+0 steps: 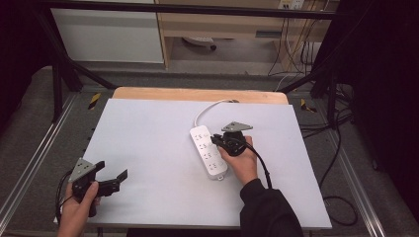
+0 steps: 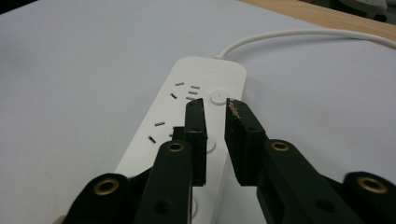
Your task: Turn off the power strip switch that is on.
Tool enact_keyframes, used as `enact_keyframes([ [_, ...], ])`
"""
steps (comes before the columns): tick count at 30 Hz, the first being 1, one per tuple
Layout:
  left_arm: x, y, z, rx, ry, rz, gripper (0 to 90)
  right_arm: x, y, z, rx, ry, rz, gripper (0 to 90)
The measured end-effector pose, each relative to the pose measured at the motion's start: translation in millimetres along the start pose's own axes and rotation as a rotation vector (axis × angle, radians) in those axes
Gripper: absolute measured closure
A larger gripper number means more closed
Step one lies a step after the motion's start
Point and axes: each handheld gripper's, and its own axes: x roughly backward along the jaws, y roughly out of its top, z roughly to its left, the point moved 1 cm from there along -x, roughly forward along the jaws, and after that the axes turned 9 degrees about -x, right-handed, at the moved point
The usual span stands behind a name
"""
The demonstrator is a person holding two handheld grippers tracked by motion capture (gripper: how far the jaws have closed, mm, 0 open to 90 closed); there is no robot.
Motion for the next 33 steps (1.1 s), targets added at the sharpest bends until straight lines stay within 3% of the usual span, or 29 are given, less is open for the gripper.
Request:
enact_keyframes([
  [1,0.2,0.1,-0.2,0.003,0.001,-0.001,5.7,0.6,0.8,0.1,-0.009,-0.001,-0.003,71.3],
  [2,0.5,0.3,0.0,0.003,0.001,-0.004,5.8,1.0,2.9,0.3,-0.011,0.005,-0.008,61.3],
  [3,0.7,0.4,0.1,0.004,0.001,-0.006,5.8,1.0,2.9,0.3,-0.011,0.005,-0.008,61.3],
  [6,1.0,0.6,0.1,0.004,-0.001,-0.007,5.7,3.0,6.0,0.9,-0.036,-0.005,-0.024,43.4],
  [9,1.1,0.8,-0.2,0.002,-0.003,-0.008,5.7,4.8,9.2,0.2,-0.041,0.025,-0.066,29.3],
  [12,1.3,1.0,-0.5,0.000,-0.006,-0.008,5.7,7.5,14.1,3.6,-0.027,-0.015,-0.053,20.5],
  [18,1.9,1.5,-0.5,0.001,-0.008,-0.015,5.9,15.7,22.1,7.8,-0.035,-0.002,-0.061,10.1],
  [33,2.3,2.6,-1.1,-0.007,-0.018,-0.018,5.9,49.6,25.5,6.2,-0.034,-0.054,-0.058,5.3],
])
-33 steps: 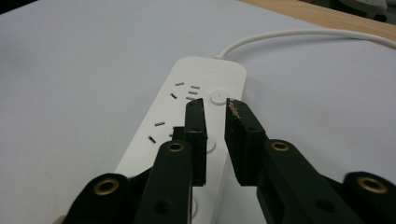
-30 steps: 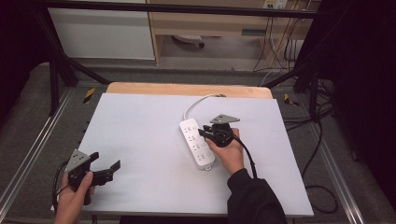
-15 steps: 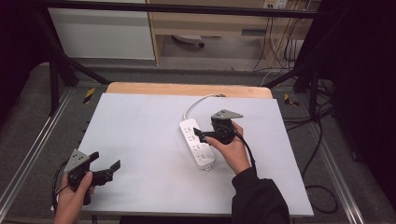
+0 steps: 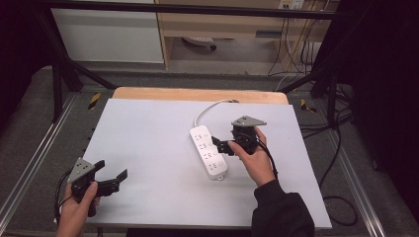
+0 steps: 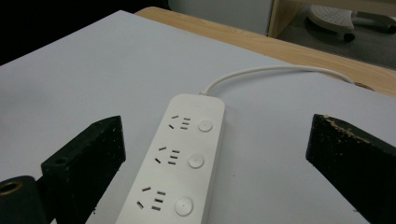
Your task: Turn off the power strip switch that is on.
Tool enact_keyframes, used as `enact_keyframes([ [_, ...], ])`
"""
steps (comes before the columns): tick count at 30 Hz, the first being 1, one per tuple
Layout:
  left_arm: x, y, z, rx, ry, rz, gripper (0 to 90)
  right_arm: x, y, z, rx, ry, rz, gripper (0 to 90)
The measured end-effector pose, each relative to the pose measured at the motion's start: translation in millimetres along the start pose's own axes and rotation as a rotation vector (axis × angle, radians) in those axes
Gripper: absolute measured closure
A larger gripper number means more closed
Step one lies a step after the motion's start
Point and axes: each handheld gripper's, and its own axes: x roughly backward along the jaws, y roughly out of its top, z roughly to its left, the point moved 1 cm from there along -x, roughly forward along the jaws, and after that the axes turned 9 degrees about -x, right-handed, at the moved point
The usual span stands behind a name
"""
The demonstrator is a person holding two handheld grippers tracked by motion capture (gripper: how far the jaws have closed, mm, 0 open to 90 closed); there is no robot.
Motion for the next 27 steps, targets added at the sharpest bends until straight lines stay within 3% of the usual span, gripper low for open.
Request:
enact_keyframes([
  [15,-1.9,1.3,-4.8,-0.022,-0.026,0.005,5.4,48.8,-2.4,-17.6,-0.001,-0.025,-0.070,3.4],
  [27,-1.3,1.2,-4.2,-0.021,-0.021,0.006,5.4,77.7,-20.5,-35.7,-0.025,-0.060,-0.074,3.5],
])
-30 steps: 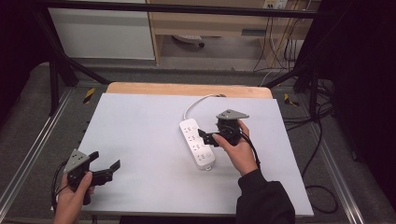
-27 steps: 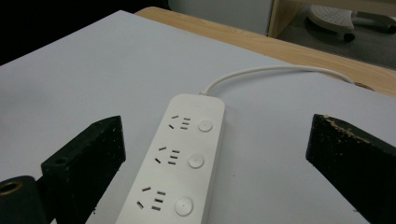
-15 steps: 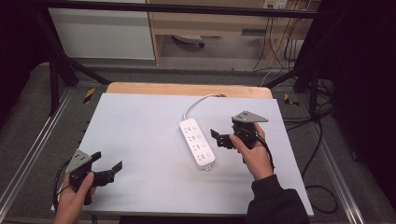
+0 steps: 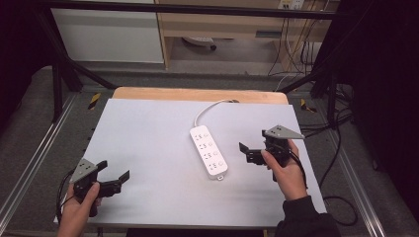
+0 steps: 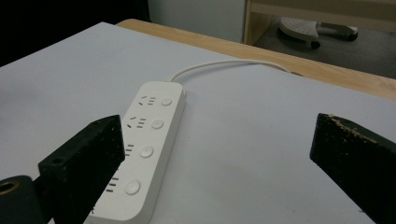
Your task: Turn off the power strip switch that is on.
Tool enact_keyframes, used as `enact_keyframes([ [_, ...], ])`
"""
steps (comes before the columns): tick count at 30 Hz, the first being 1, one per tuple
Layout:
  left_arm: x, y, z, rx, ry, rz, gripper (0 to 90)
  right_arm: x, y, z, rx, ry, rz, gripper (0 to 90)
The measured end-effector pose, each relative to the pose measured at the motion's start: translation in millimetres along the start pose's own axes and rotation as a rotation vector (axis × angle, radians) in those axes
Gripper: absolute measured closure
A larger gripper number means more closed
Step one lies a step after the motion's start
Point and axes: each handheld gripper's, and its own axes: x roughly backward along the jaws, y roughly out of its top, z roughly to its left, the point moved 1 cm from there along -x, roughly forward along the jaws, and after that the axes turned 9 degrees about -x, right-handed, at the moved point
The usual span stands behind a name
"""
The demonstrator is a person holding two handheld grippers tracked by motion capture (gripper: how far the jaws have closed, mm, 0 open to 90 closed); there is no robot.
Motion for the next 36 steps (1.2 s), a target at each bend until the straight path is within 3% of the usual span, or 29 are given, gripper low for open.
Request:
enact_keyframes([
  [36,0.2,0.0,0.4,0.001,0.001,-0.004,5.4,53.8,-37.2,-51.1,-0.088,-0.101,-0.020,3.5],
])
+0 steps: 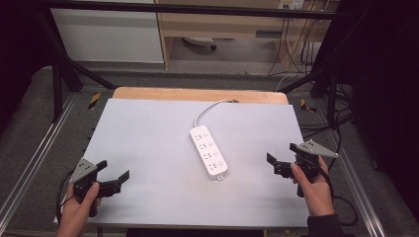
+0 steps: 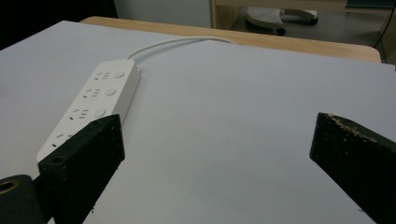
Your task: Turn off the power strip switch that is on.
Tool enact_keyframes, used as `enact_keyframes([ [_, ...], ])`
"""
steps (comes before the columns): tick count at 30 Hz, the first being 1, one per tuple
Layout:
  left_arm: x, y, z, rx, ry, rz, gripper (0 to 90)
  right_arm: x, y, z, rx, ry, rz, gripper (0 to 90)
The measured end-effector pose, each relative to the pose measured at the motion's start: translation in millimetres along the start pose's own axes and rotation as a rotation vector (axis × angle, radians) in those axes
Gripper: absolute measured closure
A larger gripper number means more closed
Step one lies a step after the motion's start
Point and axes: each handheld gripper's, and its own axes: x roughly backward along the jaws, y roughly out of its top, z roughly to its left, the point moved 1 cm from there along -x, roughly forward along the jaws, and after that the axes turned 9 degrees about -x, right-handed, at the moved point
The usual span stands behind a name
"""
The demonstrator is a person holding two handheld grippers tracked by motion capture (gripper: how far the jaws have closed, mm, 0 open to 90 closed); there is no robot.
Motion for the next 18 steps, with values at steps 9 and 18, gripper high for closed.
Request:
enact_keyframes([
  [9,0.1,0.1,-0.3,0.001,-0.002,-0.002,5.4,-0.5,-19.2,-15.7,-0.019,-0.029,0.038,3.5],
  [18,0.6,0.3,-0.5,0.001,-0.001,-0.003,5.4,-10.2,-38.5,-25.1,-0.012,-0.067,0.071,4.7],
])
